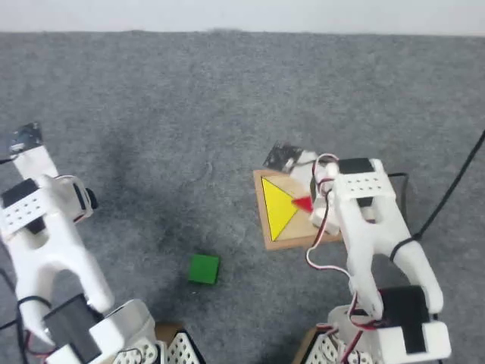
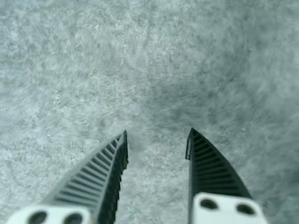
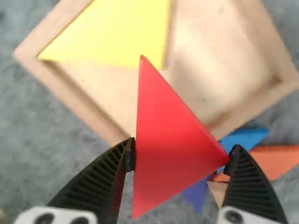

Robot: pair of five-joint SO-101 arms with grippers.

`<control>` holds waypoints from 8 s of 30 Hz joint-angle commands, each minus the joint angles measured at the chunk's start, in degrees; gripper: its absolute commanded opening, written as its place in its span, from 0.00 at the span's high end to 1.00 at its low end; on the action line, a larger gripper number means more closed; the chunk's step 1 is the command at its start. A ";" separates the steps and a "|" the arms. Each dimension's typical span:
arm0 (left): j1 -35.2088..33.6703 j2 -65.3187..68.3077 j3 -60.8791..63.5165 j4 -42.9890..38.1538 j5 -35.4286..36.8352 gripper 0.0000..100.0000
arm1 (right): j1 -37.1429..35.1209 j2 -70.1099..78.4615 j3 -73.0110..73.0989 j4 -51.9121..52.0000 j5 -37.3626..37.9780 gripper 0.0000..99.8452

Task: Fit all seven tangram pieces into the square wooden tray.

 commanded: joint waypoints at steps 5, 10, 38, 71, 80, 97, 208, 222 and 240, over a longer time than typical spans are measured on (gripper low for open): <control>0.88 0.18 -0.40 0.62 0.88 0.80 | -8.31 -4.44 1.14 -1.10 8.53 0.72; 0.88 0.26 -0.40 0.62 0.88 0.80 | -9.45 -4.00 1.41 -0.66 14.59 0.72; 0.97 0.00 -0.13 1.41 0.88 0.80 | -4.53 -4.00 5.10 -4.79 35.43 0.68; 2.11 -0.09 0.48 1.49 0.88 0.80 | 0.92 12.00 -22.86 -0.66 -36.66 0.96; 2.11 -0.09 0.84 1.14 0.70 0.80 | 5.58 27.74 -34.99 -0.66 -42.29 0.84; 2.02 -0.09 0.75 1.32 0.70 0.80 | 2.59 35.12 -34.02 -0.40 -48.00 0.95; 49.67 -28.13 35.74 2.29 -47.56 0.82 | 15.16 -9.01 9.49 -8.66 -48.97 0.80; 43.34 -27.52 16.22 8.70 -43.34 0.83 | 15.08 -9.01 9.58 -8.66 -48.97 0.80; 46.42 -27.78 33.01 -0.97 -48.79 0.72 | 14.73 -9.01 9.67 -8.66 -48.70 0.80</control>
